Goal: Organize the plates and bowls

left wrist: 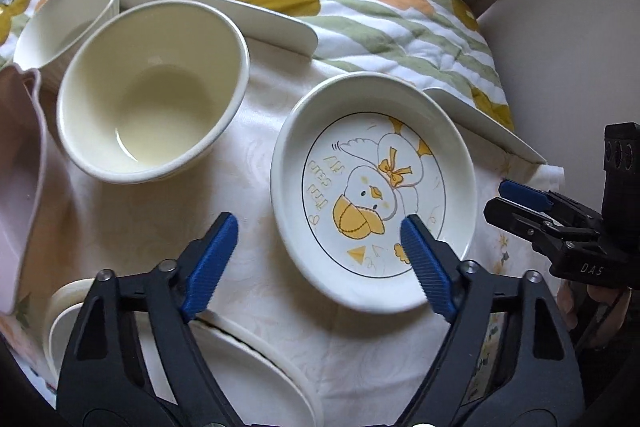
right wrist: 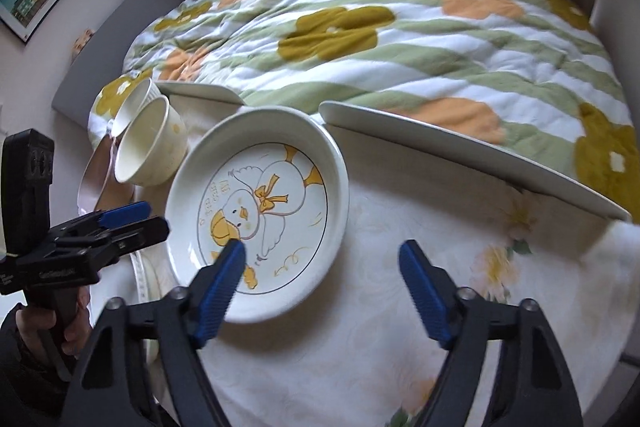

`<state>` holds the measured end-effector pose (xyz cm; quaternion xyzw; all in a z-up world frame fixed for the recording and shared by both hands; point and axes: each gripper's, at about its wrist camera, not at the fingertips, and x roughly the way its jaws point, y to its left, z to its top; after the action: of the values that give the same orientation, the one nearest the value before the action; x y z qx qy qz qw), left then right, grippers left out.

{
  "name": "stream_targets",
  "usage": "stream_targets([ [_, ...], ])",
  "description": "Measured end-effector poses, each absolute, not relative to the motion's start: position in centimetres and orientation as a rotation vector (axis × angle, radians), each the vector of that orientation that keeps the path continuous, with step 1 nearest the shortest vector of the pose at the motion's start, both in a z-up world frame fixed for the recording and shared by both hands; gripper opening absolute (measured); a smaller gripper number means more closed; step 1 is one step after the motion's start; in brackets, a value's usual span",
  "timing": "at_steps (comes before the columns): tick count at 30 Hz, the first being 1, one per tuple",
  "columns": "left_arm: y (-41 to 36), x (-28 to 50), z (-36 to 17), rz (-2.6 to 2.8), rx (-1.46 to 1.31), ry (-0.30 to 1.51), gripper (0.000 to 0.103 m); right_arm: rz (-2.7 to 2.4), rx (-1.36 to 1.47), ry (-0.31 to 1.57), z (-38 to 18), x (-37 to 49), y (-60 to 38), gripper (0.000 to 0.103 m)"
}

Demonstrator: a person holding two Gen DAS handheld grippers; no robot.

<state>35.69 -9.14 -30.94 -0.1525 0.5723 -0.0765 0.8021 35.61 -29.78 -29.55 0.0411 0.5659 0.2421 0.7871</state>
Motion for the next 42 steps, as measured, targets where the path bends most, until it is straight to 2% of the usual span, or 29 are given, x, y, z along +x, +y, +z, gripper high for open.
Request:
stream_targets([
  [2,-9.4,36.2,-32.0,-0.153,-0.345,1.245,0.060,0.556,0.088,1.229,-30.5,36.3,-29.6,0.062],
  [3,-9.6,36.3,-32.3,-0.145,-0.344,1.251,0.058,0.573,0.090,1.231,-30.8,36.6,-29.5,0.059],
  [5,-9.8,36.4,-32.8,-0.127,-0.333,1.255,0.048,0.602,0.090,1.231,-31.4,37.0,-29.3,0.054],
  [7,-9.8,36.6,-33.1,-0.117,-0.337,1.259,0.040,0.621,0.083,1.229,-31.8,37.3,-29.2,0.044],
  [8,-9.9,36.6,-33.3,-0.114,-0.340,1.261,0.037,0.628,0.080,1.228,-32.0,37.5,-29.1,0.041],
  [9,-9.7,36.6,-33.3,-0.109,-0.336,1.260,0.036,0.635,0.081,1.228,-32.1,37.5,-29.1,0.033],
  [11,-9.8,36.5,-33.4,-0.094,-0.311,1.261,0.029,0.647,0.085,1.227,-32.4,37.7,-29.2,0.031],
  [14,-9.5,36.5,-33.4,-0.080,-0.303,1.259,0.021,0.656,0.074,1.226,-32.7,37.8,-29.1,0.022],
  [16,-9.1,36.4,-33.4,-0.081,-0.311,1.259,0.020,0.653,0.066,1.227,-32.9,37.8,-29.1,0.017],
  [31,-9.6,35.2,-31.1,-0.092,-0.251,1.184,0.020,0.654,0.055,1.214,-32.1,36.9,-29.3,0.017],
  [42,-7.9,32.7,-25.9,-0.167,-0.222,1.105,0.020,0.590,0.032,1.075,-25.5,32.6,-28.4,0.017],
])
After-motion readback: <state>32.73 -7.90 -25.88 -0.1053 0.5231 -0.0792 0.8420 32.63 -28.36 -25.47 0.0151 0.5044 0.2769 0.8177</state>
